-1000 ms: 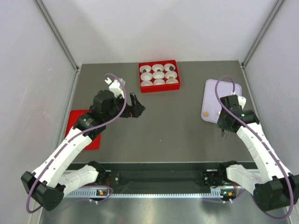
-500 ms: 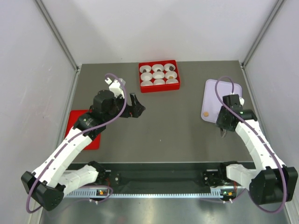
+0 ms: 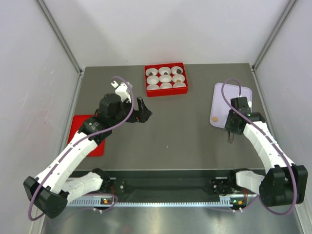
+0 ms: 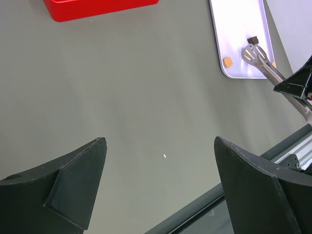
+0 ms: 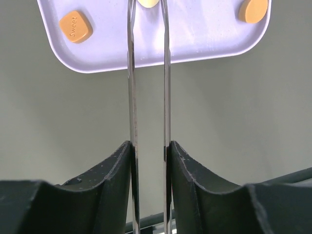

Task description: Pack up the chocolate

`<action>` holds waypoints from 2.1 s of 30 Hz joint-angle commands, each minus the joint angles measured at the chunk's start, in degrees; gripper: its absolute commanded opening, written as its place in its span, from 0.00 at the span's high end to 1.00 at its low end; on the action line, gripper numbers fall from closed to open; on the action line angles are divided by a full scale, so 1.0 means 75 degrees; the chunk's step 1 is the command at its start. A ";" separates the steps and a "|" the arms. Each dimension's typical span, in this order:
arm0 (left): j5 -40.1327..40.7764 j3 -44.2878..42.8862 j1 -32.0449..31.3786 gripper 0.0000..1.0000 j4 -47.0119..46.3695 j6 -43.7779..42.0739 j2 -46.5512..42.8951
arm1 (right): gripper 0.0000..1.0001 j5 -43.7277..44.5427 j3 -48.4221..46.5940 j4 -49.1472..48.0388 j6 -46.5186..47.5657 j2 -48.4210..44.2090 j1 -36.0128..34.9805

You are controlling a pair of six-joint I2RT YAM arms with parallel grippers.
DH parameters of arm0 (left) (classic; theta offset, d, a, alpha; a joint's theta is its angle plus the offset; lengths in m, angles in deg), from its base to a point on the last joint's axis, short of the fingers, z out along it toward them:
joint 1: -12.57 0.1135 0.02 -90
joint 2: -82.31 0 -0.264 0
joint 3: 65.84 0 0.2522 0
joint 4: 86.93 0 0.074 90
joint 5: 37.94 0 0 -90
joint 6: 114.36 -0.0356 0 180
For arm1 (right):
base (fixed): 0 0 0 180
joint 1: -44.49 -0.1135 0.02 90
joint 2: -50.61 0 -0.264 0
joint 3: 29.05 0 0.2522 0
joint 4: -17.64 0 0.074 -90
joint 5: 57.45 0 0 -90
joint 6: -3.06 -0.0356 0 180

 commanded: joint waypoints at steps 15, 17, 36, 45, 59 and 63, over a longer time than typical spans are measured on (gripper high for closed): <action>0.0118 -0.0022 0.0003 0.04 -0.0455 -0.0053 -0.0127 | 0.73 0.0102 -0.2938 -0.0258 0.0320 0.0704 -0.0636; 0.0153 -0.0034 0.0003 0.04 -0.0444 -0.0053 -0.0139 | 0.73 0.0102 -0.3397 -0.0620 0.0261 0.1091 -0.1243; 0.0423 -0.0163 0.0003 0.04 -0.0127 -0.0194 -0.0268 | 0.71 0.0220 -0.7489 -0.3329 0.0987 0.6542 -0.3837; 0.0551 -0.0174 0.0003 0.04 -0.0080 -0.0264 -0.0245 | 0.67 0.0160 -0.7829 -0.3505 0.1139 0.7315 -0.3861; 0.0563 -0.0245 0.0003 0.04 -0.0022 -0.0264 -0.0210 | 0.63 0.0582 -0.7946 -0.3329 0.1280 0.7304 -0.3861; 0.0528 -0.0291 0.0003 0.03 0.0002 -0.0241 -0.0233 | 0.59 0.0582 -0.7865 -0.3329 0.1292 0.7234 -0.3849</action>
